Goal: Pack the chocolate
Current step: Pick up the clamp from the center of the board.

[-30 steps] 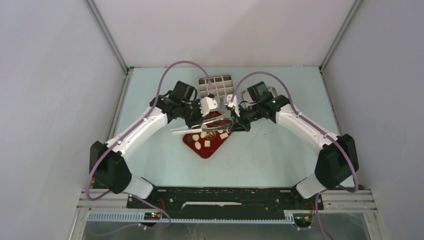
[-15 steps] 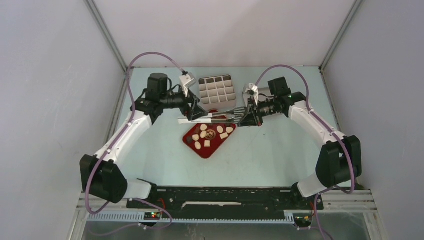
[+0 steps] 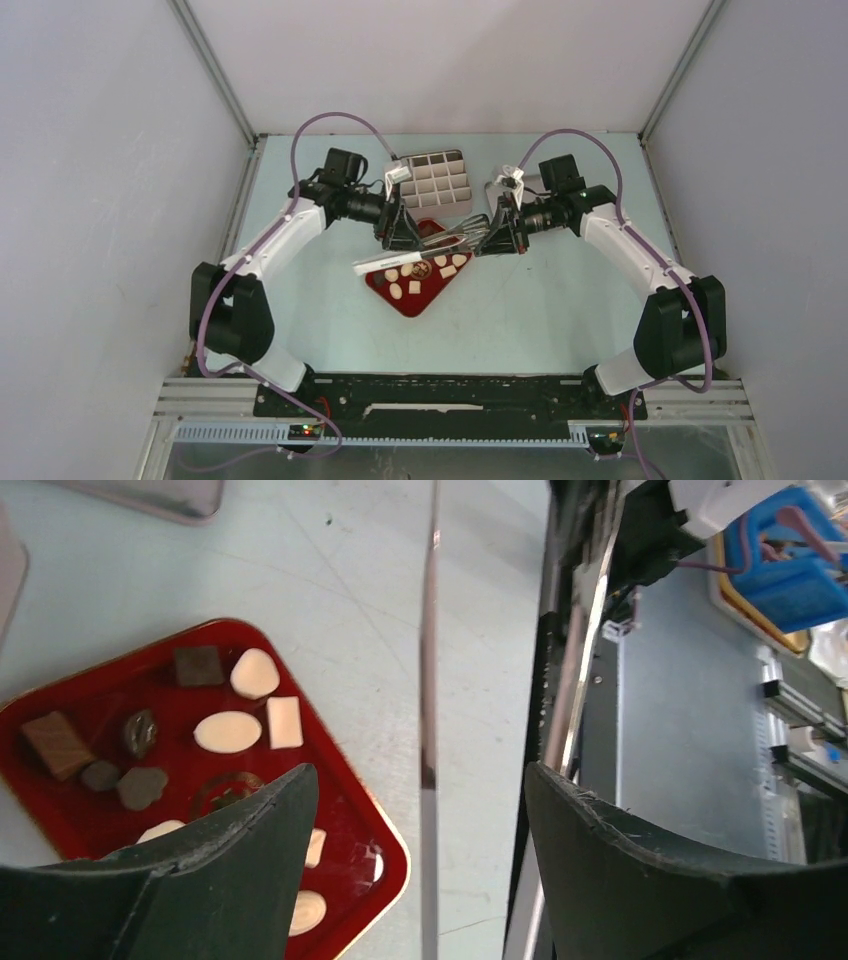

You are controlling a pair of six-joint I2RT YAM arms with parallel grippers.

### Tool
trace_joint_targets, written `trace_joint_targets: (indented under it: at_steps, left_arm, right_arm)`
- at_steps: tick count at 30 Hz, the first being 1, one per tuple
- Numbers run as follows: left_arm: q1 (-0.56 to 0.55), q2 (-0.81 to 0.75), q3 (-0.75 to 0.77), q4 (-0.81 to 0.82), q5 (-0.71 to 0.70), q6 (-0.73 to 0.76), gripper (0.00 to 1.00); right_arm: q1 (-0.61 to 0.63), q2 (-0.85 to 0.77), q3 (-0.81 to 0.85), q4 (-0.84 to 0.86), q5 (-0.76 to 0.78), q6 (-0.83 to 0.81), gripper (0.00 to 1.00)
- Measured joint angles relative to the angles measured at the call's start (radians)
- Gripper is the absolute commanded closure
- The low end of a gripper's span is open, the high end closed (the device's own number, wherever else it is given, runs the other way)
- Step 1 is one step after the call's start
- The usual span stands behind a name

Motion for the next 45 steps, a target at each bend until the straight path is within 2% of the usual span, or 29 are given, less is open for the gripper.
trace_joint_targets:
  at_steps: [3, 5, 9, 12, 19, 27, 34, 43, 45]
  left_arm:
    - [-0.002, 0.002, 0.016, -0.024, 0.039, 0.001, 0.17]
    - [0.006, 0.001, 0.009, 0.032, 0.057, -0.066, 0.15]
    - [0.040, -0.027, -0.095, 0.352, 0.089, -0.354, 0.13]
    - [0.056, -0.027, -0.109, 0.443, 0.103, -0.452, 0.13]
    - [0.037, -0.029, -0.109, 0.431, 0.100, -0.441, 0.12]
    - [-0.037, -0.006, -0.097, 0.206, 0.100, -0.273, 0.15]
    - [-0.047, 0.037, -0.088, 0.162, 0.119, -0.253, 0.30]
    - [-0.047, 0.046, -0.088, 0.166, 0.171, -0.266, 0.63]
    - [-0.047, 0.046, -0.088, 0.167, 0.172, -0.266, 0.68]
  right_arm:
    - [-0.003, 0.000, -0.006, 0.003, -0.006, 0.000, 1.00]
    - [-0.003, 0.000, -0.012, 0.002, -0.008, -0.002, 1.00]
    - [-0.014, 0.004, -0.018, -0.003, -0.011, -0.009, 1.00]
    - [-0.028, 0.004, -0.018, 0.000, -0.021, -0.006, 1.00]
    - [-0.053, 0.011, -0.018, 0.010, -0.056, 0.014, 1.00]
    - [-0.053, 0.020, -0.018, 0.046, -0.060, 0.057, 1.00]
    - [-0.056, 0.020, -0.018, 0.053, -0.066, 0.064, 1.00]
    - [-0.070, 0.020, -0.060, 0.101, -0.075, 0.092, 1.00]
    - [-0.070, 0.020, -0.060, 0.108, -0.074, 0.097, 0.95]
